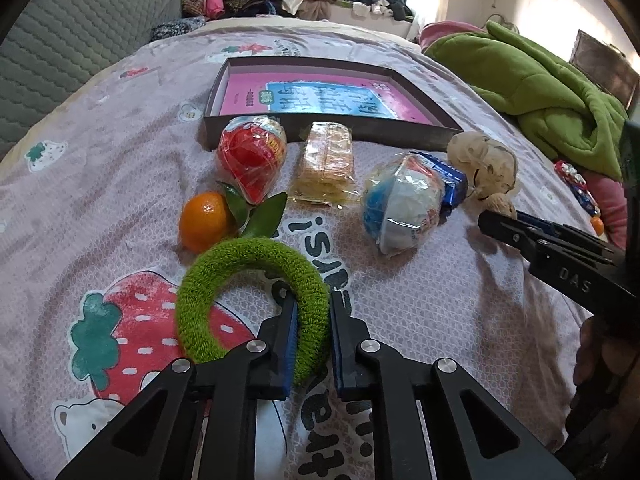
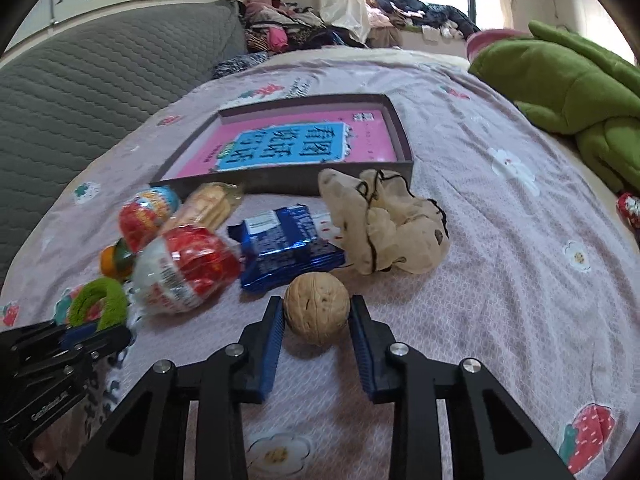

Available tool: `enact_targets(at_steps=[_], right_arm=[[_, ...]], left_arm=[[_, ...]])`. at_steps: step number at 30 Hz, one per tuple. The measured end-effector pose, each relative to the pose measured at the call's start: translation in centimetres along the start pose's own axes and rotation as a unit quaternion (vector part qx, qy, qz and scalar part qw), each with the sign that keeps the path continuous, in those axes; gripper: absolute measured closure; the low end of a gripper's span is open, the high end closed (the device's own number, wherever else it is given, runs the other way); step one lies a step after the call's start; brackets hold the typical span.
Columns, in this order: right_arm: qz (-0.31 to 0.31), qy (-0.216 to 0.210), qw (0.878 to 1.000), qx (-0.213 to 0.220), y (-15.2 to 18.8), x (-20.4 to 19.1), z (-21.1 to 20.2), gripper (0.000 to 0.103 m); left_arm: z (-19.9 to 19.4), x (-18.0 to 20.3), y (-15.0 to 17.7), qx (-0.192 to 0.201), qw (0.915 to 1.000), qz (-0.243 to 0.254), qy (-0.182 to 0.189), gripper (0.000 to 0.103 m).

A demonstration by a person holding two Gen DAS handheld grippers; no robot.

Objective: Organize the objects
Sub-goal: 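Lift and carry the green ring with left gripper while right gripper carries walnut over the tray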

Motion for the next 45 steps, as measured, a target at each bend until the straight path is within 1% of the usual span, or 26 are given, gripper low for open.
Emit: enact_targets(at_steps=[6,11,19,24,29,31,36,38,42,45], right_arm=[[-0.015,0.000,1.000,0.004,0.7,-1.0,-1.0,0.070],[-0.016,0.002,1.000,0.004,1.3,-1.5,-1.6,0.070],[-0.027,-0.002,0.999,0.020,1.6,-2.6,-3.6,0.070],[-0.030,-0.005,0.999,0.032,1.6,-3.1,-4.7,0.070],[-0.030,0.003,0.999,0.040,1.2,-3.1,-5.3,0.070],[-0.028,0.000,0.999,0.043,0.9,-3.1,-5.5,0.070],[-0.045,0.007,0.997,0.059,-0.2,-3.7,-7.1,0.070],[-0.041,0.004,0.997,0.070,-0.9,-3.8,-7.8,0.070],[-0.040,0.001,0.995,0.086,-2.0,-4.1,-9.1,0.070],[-0.042,-0.001,0.994,0.096,-2.8,-4.4,-9.9,0.070]], left_arm=[[-0.9,0.4,0.2,0.007,1.0000,0.006,-0.002,0.089],[-1.5,0.8,0.3,0.016,0.9997,0.011,-0.013,0.089],[-2.7,1.1,0.6,0.023,0.9993,0.012,-0.026,0.089],[-3.8,1.6,0.5,0.035,0.9991,0.016,-0.021,0.089],[-4.7,2.1,0.3,0.038,0.9989,0.026,-0.012,0.089],[-5.2,2.1,0.2,0.042,0.9986,0.028,-0.015,0.090],[-6.1,2.2,-0.6,0.049,0.9984,0.023,-0.020,0.089],[-6.6,2.3,-1.1,0.053,0.9982,0.021,-0.019,0.089],[-7.9,2.9,-2.8,0.063,0.9975,0.027,-0.018,0.089],[-9.0,3.2,-4.4,0.074,0.9969,0.024,-0.009,0.089]])
Point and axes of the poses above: each gripper's, at about its wrist camera, not at the fingertips, and z roughly the way its jaws point, x to its right, y to its underside, the point moved 3 cm from there along z, roughly the way its jaws point, and after that the axes turned 5 degrees about -x, right-handed, at the moved point
